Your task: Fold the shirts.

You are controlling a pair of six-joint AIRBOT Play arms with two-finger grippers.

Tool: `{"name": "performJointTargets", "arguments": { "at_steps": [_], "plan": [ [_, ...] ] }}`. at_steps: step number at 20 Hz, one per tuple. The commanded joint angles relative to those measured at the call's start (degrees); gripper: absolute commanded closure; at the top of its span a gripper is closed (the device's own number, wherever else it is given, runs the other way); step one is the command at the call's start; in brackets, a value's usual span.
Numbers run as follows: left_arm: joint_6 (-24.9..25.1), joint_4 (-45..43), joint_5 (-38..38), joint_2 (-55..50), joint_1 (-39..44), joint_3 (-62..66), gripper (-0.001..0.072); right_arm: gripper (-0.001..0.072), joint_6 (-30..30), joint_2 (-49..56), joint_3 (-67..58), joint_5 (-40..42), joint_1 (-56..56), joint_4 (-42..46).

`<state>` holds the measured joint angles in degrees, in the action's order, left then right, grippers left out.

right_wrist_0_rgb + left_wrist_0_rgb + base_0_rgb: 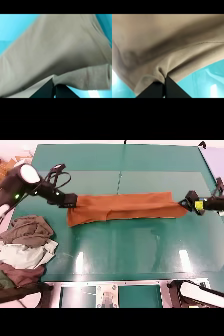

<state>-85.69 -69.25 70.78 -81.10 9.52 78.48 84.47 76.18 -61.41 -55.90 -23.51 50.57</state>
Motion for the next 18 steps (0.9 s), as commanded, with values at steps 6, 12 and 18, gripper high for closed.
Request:
{"name": "performJointTargets", "arguments": {
  "at_steps": [6,12,18],
  "plan": [
    [0.0,-1.0,-9.5,-23.6,0.0,18.4,0.0636,0.057,0.6,30.8,-24.5,2.5,5.8,-5.3],
    [-4.9,-8.9,-12.1,-24.0,-2.2,25.5,-0.0006,0.0228,-7.1,33.3,-36.3,-10.4,-1.3,-5.1],
    [-8.4,-5.6,-0.1,-23.9,-7.2,29.4,0.0017,0.0174,-12.8,37.9,-36.9,-22.7,-7.3,-1.6]
  ]
}}
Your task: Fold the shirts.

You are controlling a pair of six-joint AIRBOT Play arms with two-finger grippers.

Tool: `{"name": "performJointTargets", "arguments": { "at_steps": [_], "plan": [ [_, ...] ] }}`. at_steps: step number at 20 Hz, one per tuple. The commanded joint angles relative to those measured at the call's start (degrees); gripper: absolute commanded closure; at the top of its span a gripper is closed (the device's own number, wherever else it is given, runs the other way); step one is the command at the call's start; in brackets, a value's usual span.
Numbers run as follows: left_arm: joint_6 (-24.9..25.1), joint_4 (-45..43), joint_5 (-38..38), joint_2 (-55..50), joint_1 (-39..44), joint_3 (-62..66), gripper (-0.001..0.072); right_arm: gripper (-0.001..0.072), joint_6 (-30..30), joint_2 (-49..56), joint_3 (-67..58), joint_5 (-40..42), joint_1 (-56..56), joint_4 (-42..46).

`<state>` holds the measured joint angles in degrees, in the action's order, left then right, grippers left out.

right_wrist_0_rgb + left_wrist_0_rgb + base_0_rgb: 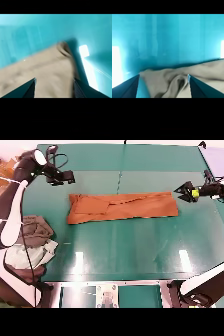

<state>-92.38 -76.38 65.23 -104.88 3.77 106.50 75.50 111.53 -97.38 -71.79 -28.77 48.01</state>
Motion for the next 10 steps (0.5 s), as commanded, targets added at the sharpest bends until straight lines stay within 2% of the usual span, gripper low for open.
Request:
{"name": "performJointTargets", "arguments": {
  "at_steps": [1,2,3,6,9,10],
  "plan": [
    [-1.6,1.9,6.4,-0.1,-1.3,1.4,0.0279,0.0173,-5.2,4.1,-0.9,-7.2,-2.0,0.8],
    [-1.0,2.7,6.9,-0.1,-1.1,1.4,0.056,0.0173,-6.2,5.4,-0.9,-7.4,-1.7,0.5],
    [0.2,4.2,7.3,-0.1,-1.0,1.4,0.0682,0.0173,-6.7,6.7,-0.9,-7.4,-1.4,0.1],
    [2.6,10.6,8.6,-0.1,-0.3,1.4,0.0683,0.0178,-7.1,9.9,-0.9,-7.5,-0.3,-0.2],
    [4.0,12.9,8.7,-0.2,1.9,1.4,0.0683,0.066,-8.3,10.9,-1.0,-8.0,0.1,-0.2],
    [4.3,13.0,8.1,-0.3,3.1,1.4,0.0684,0.0698,-8.3,10.9,-1.5,-8.6,0.1,-0.2]
  ]
}}
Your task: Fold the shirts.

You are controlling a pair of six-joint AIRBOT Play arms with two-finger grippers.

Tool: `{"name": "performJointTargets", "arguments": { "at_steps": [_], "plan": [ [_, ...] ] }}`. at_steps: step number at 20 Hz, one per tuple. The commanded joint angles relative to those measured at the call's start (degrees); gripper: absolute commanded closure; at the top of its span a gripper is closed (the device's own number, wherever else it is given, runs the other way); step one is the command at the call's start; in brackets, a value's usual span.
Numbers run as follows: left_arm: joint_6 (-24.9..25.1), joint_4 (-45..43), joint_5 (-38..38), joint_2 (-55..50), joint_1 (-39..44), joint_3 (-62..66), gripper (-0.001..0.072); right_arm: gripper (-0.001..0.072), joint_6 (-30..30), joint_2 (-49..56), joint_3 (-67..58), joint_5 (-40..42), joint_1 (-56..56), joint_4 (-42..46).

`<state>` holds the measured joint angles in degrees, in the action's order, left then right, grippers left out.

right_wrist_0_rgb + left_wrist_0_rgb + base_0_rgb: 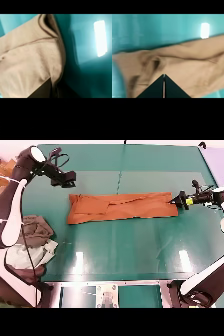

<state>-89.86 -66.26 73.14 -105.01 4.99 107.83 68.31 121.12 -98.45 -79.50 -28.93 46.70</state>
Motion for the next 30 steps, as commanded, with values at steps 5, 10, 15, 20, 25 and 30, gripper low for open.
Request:
{"name": "performJointTargets", "arguments": {
  "at_steps": [5,10,15,20,25,30],
  "plan": [
    [1.9,4.0,-7.2,-2.1,9.8,0.0,0.0684,0.07,-1.3,-3.5,-4.1,-4.0,0.3,1.1],
    [2.0,7.9,-17.2,-9.4,21.4,0.0,0.0684,0.07,-1.3,-15.2,-5.7,-8.5,0.7,-0.5],
    [3.5,18.3,-28.0,-15.8,29.3,0.3,0.0684,0.07,-1.3,-26.5,-5.7,-10.6,3.7,-2.4],
    [3.4,25.4,-30.5,-20.1,32.5,0.8,0.0684,0.07,-1.3,-32.2,-5.7,-10.6,8.4,-5.0],
    [4.2,25.2,-24.7,-18.9,30.0,2.4,0.0683,0.0699,-0.8,-32.5,-5.6,-10.6,10.6,-5.0],
    [4.8,13.4,-1.3,-10.7,18.6,10.8,0.0684,0.0699,1.4,-32.5,-5.6,-10.5,14.7,-9.9]
  ]
}}
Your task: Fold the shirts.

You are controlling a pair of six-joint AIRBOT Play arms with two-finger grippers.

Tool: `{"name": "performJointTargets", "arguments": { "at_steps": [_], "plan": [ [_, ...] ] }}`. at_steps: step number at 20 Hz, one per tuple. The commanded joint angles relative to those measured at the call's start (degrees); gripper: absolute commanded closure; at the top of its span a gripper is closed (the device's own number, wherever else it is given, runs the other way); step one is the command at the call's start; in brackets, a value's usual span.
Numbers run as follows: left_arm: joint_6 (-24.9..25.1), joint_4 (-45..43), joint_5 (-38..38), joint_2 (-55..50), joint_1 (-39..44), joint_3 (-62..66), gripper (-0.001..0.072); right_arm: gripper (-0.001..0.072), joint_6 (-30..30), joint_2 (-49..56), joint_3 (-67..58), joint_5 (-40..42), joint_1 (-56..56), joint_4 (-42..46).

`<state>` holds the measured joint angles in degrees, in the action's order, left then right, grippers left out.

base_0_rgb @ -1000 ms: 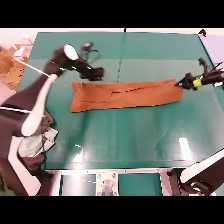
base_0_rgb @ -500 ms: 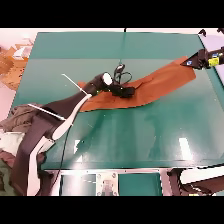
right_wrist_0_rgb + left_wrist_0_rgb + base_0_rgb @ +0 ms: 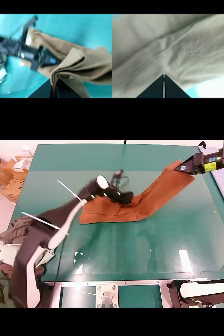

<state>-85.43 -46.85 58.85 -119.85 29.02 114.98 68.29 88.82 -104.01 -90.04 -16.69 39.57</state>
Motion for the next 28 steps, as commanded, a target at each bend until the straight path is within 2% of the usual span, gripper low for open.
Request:
{"name": "performJointTargets", "arguments": {
  "at_steps": [1,4,6,10,13,14,15,16,18,22,23,24,26,28],
  "plan": [
    [0.3,-9.1,15.7,7.2,-8.2,3.6,0.0684,0.0699,1.9,-0.2,0.1,0.3,4.5,-3.0],
    [-1.4,-21.4,22.1,14.7,-15.6,3.6,0.0684,0.0699,4.5,0.1,0.1,4.8,13.8,-2.9],
    [-1.3,-25.7,25.1,18.4,-20.0,3.6,0.0684,0.0698,7.1,0.6,0.5,11.0,21.7,-1.7],
    [-0.4,-26.4,28.4,21.3,-26.3,3.4,0.0684,0.0698,12.4,4.5,4.9,30.9,39.3,2.0],
    [1.5,-26.3,29.2,21.3,-28.3,2.2,0.0684,0.0696,14.3,13.2,6.9,52.4,52.2,1.7],
    [1.6,-26.5,29.1,21.2,-28.4,1.8,0.0684,0.0617,14.7,16.9,6.9,59.6,55.9,0.9],
    [2.0,-26.2,29.0,21.2,-28.4,1.3,0.0684,0.036,14.7,20.7,6.8,65.9,59.2,-0.9],
    [2.1,-26.3,29.1,21.1,-28.4,1.1,0.0684,0.0215,14.7,23.5,6.8,68.8,61.3,-1.2],
    [3.5,-26.2,29.1,21.2,-28.4,1.1,0.0684,0.0218,14.7,25.5,6.9,65.9,61.4,-0.9],
    [3.5,-26.3,30.1,21.2,-28.4,1.1,0.0684,0.0227,14.7,20.2,6.9,50.5,49.0,3.7],
    [3.5,-26.3,30.3,21.2,-28.4,1.1,0.0684,0.0256,14.7,18.3,6.9,45.5,44.3,5.5],
    [3.5,-26.3,30.3,21.2,-28.4,1.1,0.0684,0.0318,14.7,16.6,6.9,40.8,40.1,7.5],
    [3.4,-26.3,30.6,21.2,-28.4,1.1,0.0683,0.0299,14.7,14.0,6.9,30.8,31.5,11.8],
    [3.4,-26.3,30.6,21.2,-28.4,1.1,0.0683,0.0166,14.7,13.6,7.7,22.4,23.3,13.0]
  ]
}}
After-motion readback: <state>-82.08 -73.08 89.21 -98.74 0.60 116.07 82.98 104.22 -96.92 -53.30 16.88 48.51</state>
